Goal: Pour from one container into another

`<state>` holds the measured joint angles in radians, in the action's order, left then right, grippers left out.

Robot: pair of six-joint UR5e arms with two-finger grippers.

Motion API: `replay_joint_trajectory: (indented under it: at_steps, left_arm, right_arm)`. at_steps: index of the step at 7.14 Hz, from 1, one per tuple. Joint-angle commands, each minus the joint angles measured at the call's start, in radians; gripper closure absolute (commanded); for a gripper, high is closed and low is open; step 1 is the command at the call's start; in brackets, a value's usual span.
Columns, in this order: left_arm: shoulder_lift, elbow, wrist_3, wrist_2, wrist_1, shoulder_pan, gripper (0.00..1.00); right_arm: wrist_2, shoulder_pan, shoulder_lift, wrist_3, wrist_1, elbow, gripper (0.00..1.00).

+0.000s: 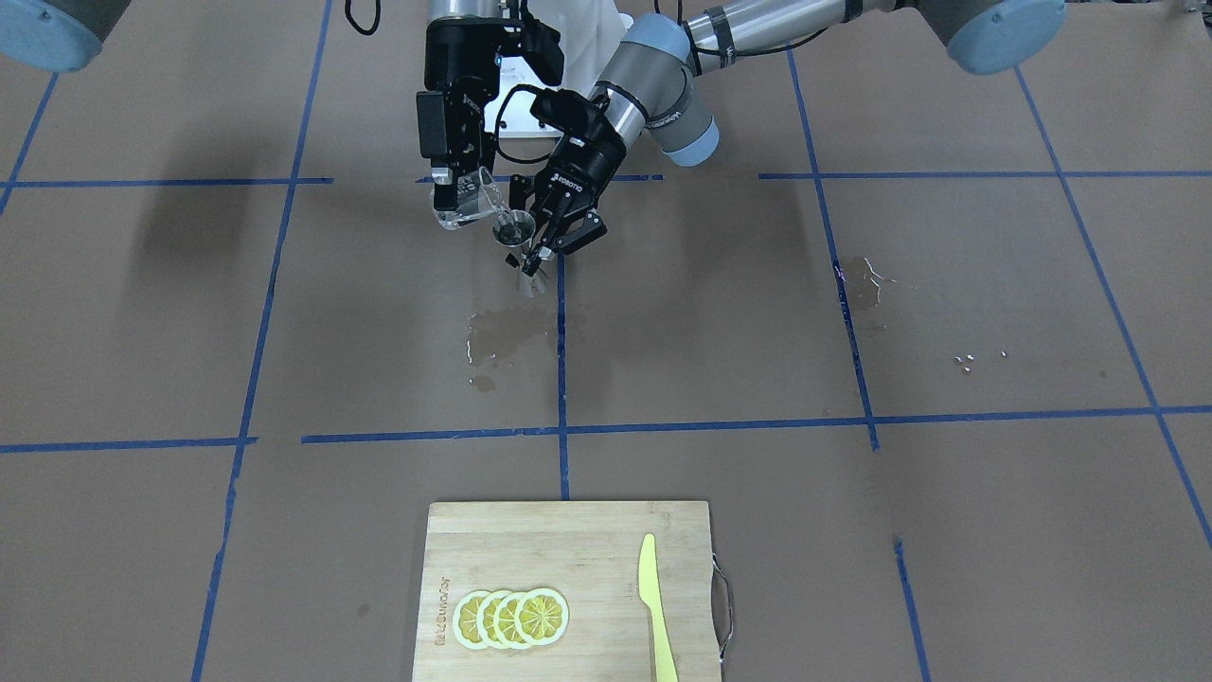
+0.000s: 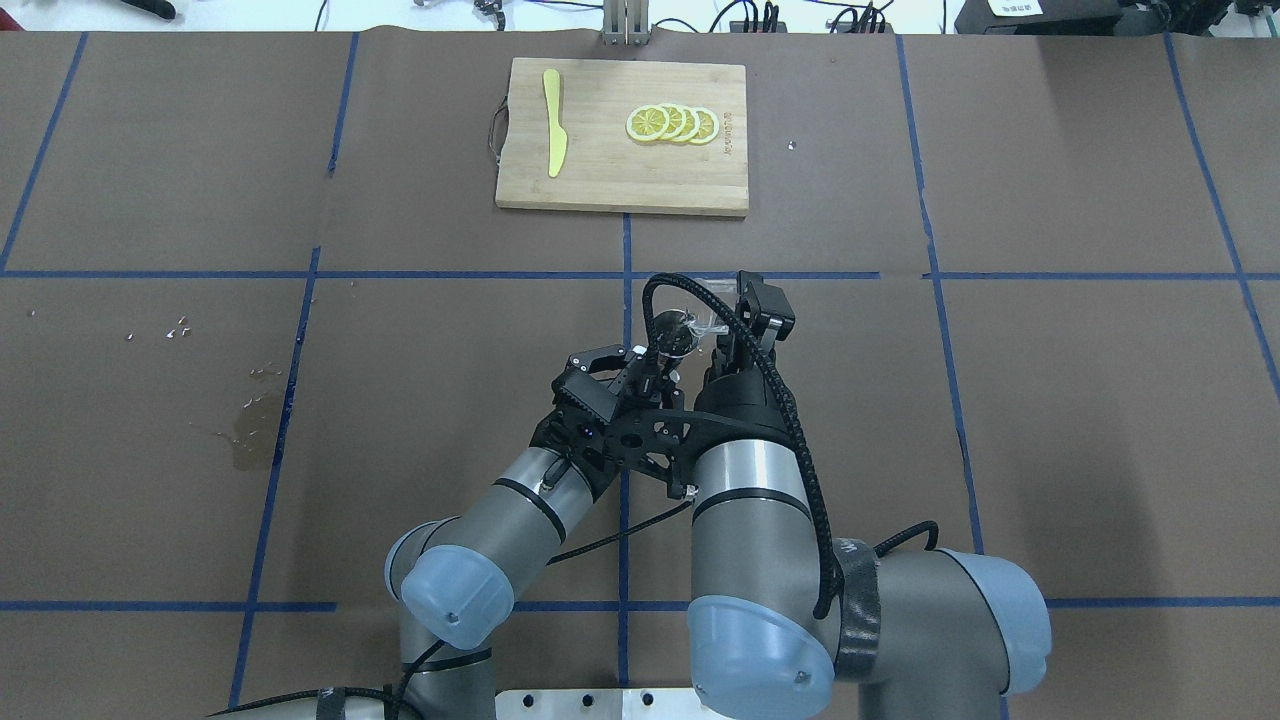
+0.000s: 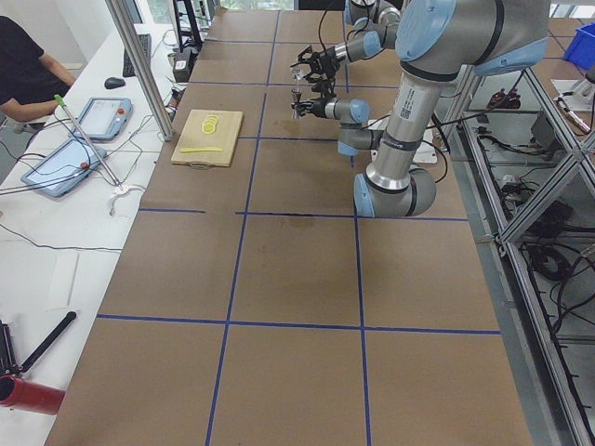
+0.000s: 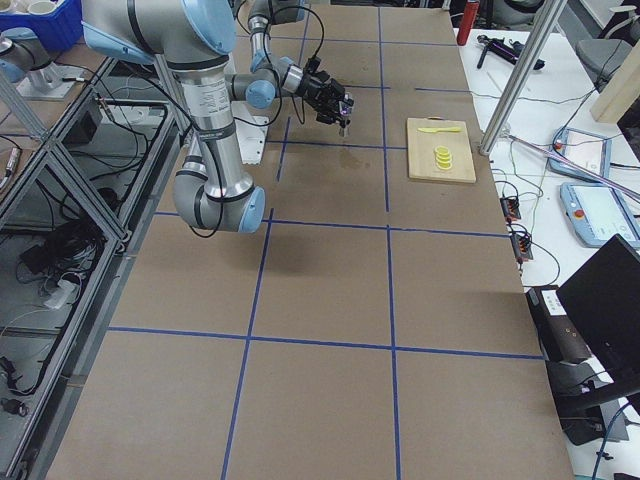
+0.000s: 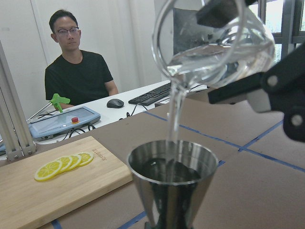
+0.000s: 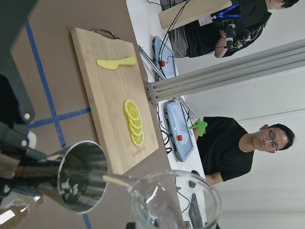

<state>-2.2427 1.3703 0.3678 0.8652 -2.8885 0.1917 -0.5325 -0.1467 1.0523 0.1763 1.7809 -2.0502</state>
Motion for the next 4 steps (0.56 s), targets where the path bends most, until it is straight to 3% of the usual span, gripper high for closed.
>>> replay_joint_trajectory:
  at_steps: [1,3,4]
  left_arm:
    - [0.0,0.0,0.0,0.0,0.0,0.0,1.0]
    - [0.0,0.001,-0.001,0.0,0.0,0.0,1.0]
    - [0.0,0.001,-0.001,0.0,0.0,0.0,1.0]
  right_arm:
    - [0.0,-0.001,0.002,-0.056,0.0,-0.001,1.0]
    - [0.002,-0.001,0.0,-0.035,-0.012,0.001,1.0]
    - [0.003,0.001,0.002,0.071,-0.012,0.005,1.0]
